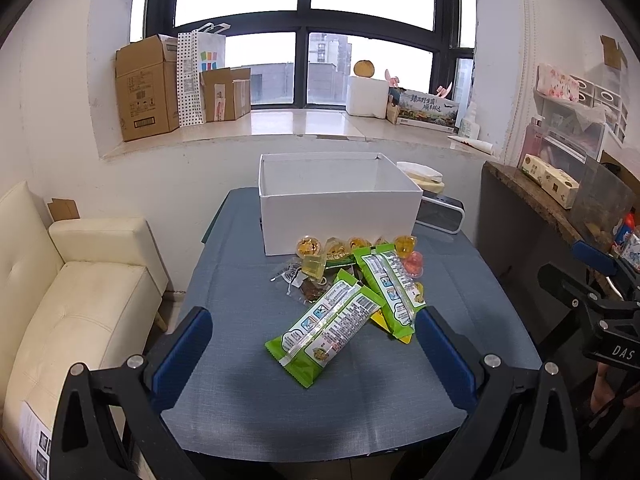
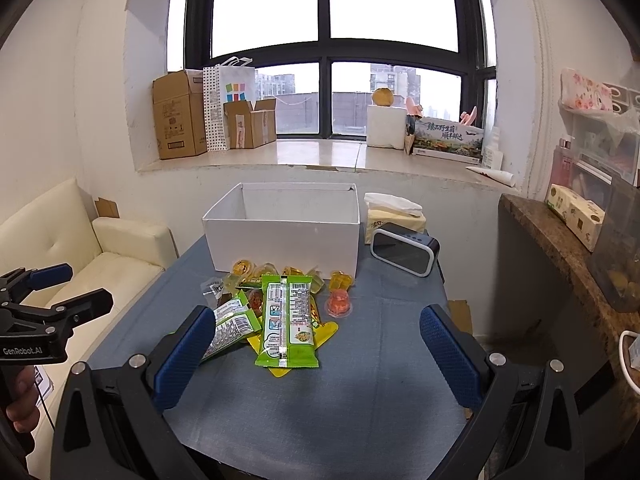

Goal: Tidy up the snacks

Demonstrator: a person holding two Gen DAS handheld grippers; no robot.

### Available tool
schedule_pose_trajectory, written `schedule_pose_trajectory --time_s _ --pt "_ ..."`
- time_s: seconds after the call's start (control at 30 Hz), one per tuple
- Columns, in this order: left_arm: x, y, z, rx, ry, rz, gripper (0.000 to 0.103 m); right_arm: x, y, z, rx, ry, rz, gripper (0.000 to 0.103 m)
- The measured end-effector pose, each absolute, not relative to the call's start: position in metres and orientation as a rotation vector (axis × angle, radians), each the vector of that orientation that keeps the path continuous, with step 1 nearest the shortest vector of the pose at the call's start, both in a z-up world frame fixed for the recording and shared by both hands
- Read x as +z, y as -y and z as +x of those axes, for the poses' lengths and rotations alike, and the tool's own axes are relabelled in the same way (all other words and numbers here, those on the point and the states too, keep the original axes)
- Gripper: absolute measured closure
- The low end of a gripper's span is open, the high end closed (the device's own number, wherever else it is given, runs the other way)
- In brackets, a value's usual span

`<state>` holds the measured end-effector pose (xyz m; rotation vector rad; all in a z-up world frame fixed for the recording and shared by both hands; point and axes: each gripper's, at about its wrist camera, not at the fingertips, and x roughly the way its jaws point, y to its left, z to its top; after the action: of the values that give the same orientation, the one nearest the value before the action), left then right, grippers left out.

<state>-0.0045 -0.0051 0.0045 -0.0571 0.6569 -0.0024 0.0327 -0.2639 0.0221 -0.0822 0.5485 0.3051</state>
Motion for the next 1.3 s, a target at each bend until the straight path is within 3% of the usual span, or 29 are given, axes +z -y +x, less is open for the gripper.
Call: schedule_pose_trajectory --time_s 1.3 --pt "0.0096 0.0111 -0.0059 -0.048 -0.643 -0.039 0.000 0.0231 0.2673 0.0339 0.311 -0.549 -0.070 0.000"
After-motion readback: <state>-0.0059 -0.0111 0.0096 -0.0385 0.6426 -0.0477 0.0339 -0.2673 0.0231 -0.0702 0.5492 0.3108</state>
